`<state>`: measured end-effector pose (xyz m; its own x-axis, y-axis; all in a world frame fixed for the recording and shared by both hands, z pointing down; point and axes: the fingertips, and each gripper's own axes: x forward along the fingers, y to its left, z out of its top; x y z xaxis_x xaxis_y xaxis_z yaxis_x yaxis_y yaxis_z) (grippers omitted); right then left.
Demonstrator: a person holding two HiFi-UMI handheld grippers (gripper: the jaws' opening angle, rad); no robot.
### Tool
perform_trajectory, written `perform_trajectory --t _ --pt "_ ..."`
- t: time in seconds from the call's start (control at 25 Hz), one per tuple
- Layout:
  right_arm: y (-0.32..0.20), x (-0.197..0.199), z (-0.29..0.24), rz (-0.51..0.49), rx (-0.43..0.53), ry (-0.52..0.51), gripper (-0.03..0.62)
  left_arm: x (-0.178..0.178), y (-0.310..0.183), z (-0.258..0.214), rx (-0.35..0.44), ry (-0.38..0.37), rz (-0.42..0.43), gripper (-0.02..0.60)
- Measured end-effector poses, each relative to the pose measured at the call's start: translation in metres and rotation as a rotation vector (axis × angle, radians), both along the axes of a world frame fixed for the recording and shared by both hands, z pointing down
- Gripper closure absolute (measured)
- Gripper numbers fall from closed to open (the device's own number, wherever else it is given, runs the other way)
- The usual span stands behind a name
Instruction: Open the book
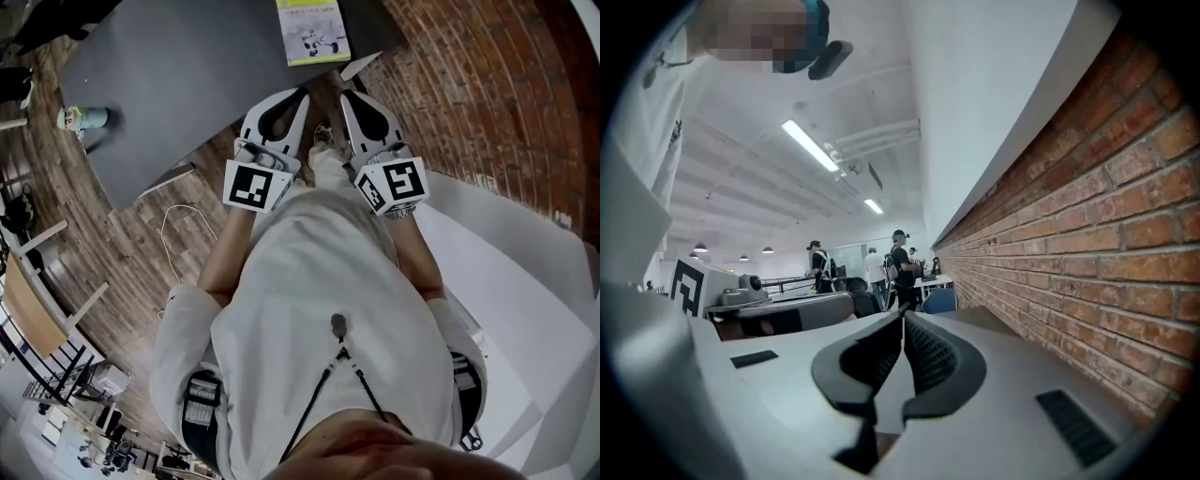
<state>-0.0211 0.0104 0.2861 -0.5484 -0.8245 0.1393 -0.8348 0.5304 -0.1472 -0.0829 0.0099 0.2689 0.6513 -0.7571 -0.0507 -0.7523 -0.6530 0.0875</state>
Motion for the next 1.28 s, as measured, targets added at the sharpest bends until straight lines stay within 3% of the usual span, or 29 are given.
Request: perform_trajectory --t 0.48,0.68,1.08,1.28 --pt "-0.086 0.028 0.016 -0.056 -0.033 -0.008 0.556 0.021 -0.077 0.018 -0.045 -0.020 -0.050 0.555" --pt "-0.123 0.037 0.012 -0.075 -0.028 -0.022 0.556 0.035 -0.110 0.009 -0.025 0.039 -0.075 0.555" --pt "-0.158 0.051 0.013 -0.130 -0.036 -0.037 0.556 0.053 -0.137 0.040 -0.083 -0.074 -0.093 0.555" --pt "-0.164 0.055 0.014 -0.168 -0.033 -0.029 0.556 0.059 -0.147 0.053 -0.093 -0.088 -0.112 0.555"
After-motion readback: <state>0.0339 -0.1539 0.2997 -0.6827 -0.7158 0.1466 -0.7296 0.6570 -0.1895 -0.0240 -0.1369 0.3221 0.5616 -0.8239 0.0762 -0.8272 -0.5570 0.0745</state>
